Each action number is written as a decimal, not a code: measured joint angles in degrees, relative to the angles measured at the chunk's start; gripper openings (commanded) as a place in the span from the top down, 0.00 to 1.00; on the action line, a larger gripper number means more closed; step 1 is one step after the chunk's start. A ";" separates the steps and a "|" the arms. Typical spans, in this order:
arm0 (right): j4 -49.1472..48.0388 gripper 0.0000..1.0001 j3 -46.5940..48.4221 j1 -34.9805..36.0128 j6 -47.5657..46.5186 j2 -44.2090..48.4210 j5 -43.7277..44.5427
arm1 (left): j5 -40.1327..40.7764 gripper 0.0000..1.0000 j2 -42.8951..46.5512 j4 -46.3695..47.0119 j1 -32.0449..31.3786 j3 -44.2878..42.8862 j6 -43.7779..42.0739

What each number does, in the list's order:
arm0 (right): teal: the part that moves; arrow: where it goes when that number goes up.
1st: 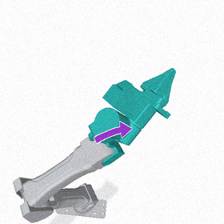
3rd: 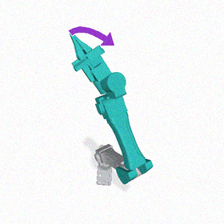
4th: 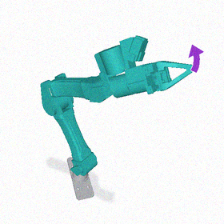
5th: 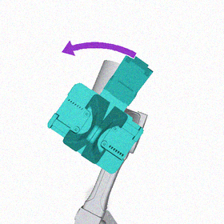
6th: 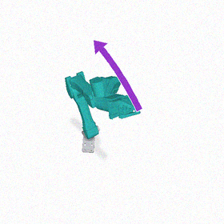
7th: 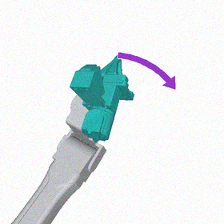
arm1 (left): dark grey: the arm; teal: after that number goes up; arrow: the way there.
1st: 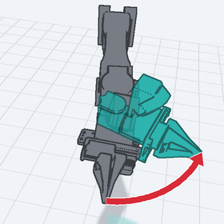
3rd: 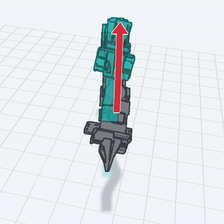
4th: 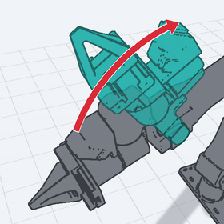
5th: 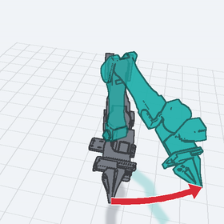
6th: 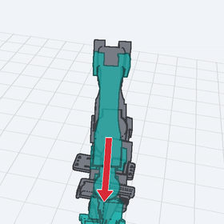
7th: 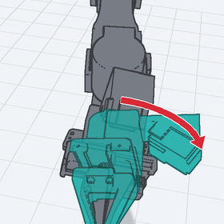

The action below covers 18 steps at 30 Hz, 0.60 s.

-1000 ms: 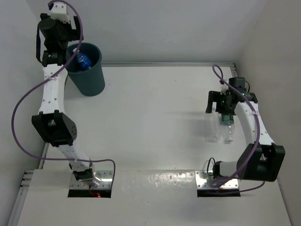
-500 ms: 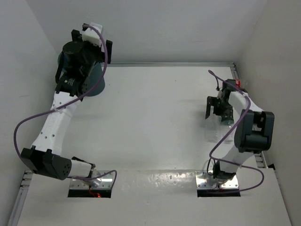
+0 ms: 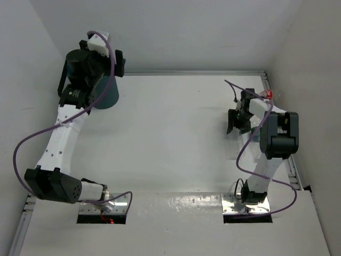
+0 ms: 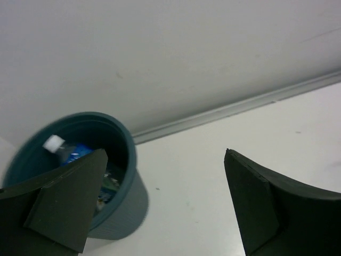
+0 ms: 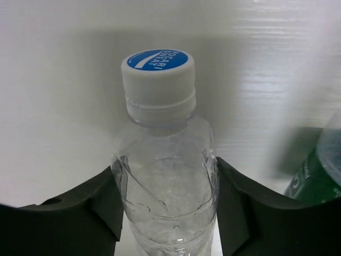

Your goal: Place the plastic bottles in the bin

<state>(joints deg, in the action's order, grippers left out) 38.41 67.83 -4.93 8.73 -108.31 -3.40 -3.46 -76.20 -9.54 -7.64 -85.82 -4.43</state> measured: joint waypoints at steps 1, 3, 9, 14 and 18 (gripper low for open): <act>0.31 0.70 0.72 0.42 0.20 -0.02 -0.48 | -3.37 0.01 0.00 -0.22 1.73 0.26 1.70; 1.84 0.76 2.97 0.96 1.20 0.20 -2.97 | -11.85 0.01 0.07 -0.02 4.83 1.05 5.57; 3.23 0.86 16.37 1.84 10.45 5.66 -17.14 | -37.99 0.01 1.14 1.16 2.69 6.27 12.92; -7.08 0.87 27.30 6.58 23.87 14.10 -24.59 | -48.06 0.01 1.53 2.27 -9.49 11.02 17.68; -15.56 0.88 31.45 14.67 31.12 18.10 -27.71 | -49.27 0.01 0.90 6.62 -15.69 11.69 22.29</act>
<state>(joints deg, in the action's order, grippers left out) 22.85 99.29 9.74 39.86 -90.21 -31.11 -52.73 -75.31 -2.92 -23.33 -74.13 17.87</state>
